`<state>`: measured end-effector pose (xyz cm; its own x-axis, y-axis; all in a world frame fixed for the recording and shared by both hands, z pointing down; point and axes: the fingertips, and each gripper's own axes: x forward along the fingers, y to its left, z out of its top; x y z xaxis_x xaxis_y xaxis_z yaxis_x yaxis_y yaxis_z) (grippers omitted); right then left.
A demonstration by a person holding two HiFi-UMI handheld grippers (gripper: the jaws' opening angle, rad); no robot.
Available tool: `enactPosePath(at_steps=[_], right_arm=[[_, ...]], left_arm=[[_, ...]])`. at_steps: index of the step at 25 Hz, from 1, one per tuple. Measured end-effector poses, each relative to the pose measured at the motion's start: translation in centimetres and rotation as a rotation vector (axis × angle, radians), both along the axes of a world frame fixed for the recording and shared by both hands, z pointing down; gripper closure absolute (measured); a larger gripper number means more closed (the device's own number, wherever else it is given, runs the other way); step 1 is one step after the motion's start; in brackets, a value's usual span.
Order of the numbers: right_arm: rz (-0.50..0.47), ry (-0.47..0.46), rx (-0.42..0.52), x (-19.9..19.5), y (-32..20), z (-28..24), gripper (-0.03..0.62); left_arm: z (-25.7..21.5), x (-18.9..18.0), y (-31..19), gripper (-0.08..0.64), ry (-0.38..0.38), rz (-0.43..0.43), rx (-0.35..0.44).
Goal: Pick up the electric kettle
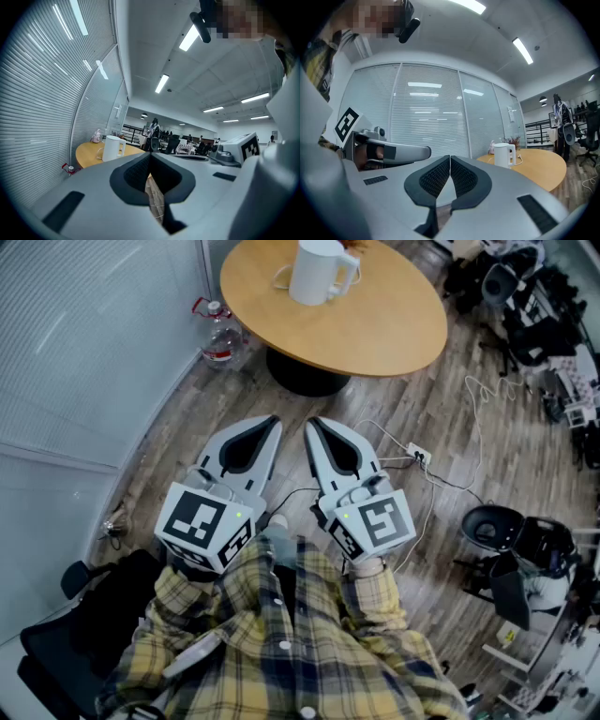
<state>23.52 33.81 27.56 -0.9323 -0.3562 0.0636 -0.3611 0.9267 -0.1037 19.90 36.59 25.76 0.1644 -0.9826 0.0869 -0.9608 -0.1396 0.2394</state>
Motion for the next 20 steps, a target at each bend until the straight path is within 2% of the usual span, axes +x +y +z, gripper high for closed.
enactPosePath(at_steps=[9, 20], right_arm=[[0.006, -0.020, -0.001, 1.0, -0.7, -0.4, 0.558], [-0.032, -0.021, -0.018, 2.5, -2.0, -0.1, 0.558]], left_arm=[[-0.1, 1.2, -1.0, 0.558, -0.016, 0.016, 0.013], [-0.3, 1.9, -2.0, 0.558, -0.034, -0.028, 0.026]])
